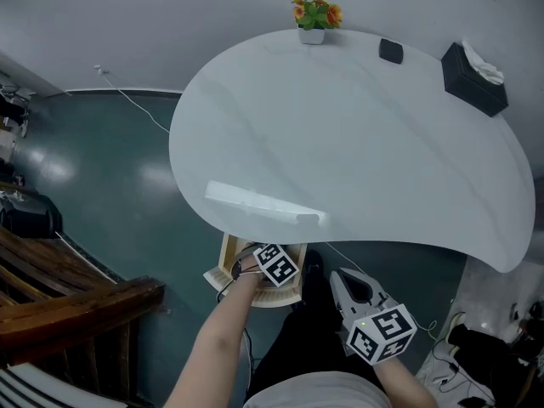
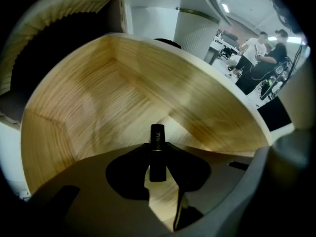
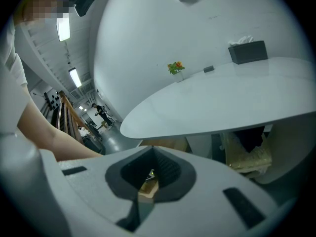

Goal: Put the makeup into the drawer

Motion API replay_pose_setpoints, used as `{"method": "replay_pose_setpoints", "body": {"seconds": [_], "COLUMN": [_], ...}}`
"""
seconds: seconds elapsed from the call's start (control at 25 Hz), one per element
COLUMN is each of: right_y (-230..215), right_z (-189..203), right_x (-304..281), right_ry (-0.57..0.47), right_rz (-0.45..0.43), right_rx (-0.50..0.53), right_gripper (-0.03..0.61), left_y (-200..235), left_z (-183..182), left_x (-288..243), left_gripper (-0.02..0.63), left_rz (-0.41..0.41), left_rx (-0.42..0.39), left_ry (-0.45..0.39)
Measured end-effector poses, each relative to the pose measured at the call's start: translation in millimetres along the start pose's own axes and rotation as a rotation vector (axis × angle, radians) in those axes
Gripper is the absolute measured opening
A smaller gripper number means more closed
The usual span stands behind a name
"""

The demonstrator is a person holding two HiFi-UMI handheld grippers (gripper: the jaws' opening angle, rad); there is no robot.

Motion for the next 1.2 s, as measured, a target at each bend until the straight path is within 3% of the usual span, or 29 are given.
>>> {"method": "replay_pose_setpoints", "body": {"seconds": [0.28, 0.76, 1.2], "right_y": [0.8, 6.7, 19.4], "right_z": [0.5, -2.8, -6.9], "right_x": [-2.1, -0.9, 3.4], "right_ry": [0.009, -0.005, -0.037], "right_rz": [-0.004, -0.027, -0.058], "right_rx": [0.002, 0.008, 0.021], "right_gripper": [0.002, 0.002, 0.002], "left_y": [0.6, -3.2, -16.3], "left_z": [1.7, -3.3, -25.3], "left_x": [-1.6, 16.2, 61.7], "left_gripper": [0.106, 0.14, 0.129], "left_rz": [0.0, 0.005, -0.029], "left_rx": [0.024, 0.096, 0.007], "left_ry": [-0.003, -0.088, -0.195]}}
Point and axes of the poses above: the fingertips, and each gripper's own axes: x backward along the fingers, y to its left, z out of its underside, the point moved 3 cm from there along x, backward along the fingers, and after that the axes turned 13 degrees about z, right-handed, at the moved point
